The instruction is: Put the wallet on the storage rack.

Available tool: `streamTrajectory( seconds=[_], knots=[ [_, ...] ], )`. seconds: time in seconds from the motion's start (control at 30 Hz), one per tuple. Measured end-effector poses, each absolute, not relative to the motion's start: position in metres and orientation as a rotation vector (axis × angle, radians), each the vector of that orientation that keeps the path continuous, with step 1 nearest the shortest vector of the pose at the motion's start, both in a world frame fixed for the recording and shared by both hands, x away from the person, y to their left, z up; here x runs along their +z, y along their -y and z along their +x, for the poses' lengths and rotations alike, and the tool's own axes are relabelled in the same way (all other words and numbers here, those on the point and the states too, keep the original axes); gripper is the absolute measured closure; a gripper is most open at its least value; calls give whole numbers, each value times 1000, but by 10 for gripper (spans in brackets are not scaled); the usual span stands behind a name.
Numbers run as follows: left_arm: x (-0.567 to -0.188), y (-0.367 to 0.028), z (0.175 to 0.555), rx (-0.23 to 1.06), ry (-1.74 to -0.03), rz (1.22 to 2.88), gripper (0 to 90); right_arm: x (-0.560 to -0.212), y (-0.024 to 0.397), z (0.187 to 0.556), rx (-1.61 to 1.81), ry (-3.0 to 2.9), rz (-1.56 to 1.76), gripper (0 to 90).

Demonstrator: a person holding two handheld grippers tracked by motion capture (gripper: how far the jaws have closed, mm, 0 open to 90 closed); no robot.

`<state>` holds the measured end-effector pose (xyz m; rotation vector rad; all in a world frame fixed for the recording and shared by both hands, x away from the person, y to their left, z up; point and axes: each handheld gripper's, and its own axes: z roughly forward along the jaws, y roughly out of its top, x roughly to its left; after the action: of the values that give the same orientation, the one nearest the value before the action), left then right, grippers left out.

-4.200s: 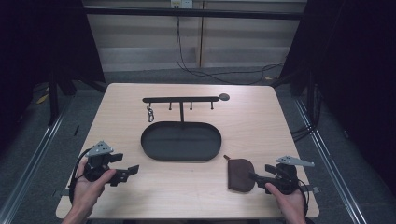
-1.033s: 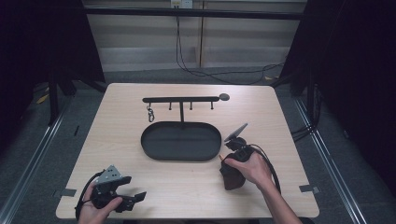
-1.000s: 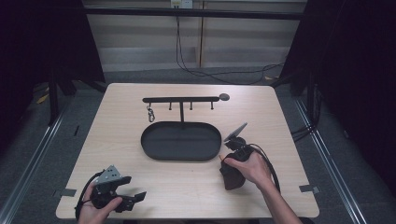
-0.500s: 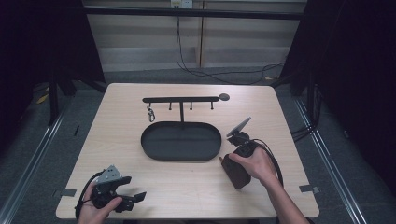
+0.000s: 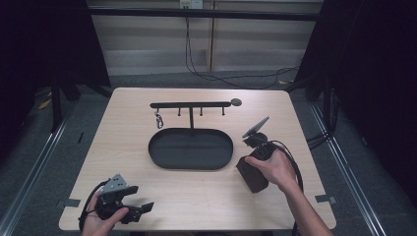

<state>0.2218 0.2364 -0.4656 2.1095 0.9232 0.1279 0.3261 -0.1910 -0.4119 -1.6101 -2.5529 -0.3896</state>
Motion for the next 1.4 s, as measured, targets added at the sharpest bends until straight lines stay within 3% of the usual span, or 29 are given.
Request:
streamTrajectory(
  seconds=[1.4],
  knots=[
    [-466,-236,222,123,-904,2123,167,-362,159,353,-381,2672,-1575,654]
  ],
)
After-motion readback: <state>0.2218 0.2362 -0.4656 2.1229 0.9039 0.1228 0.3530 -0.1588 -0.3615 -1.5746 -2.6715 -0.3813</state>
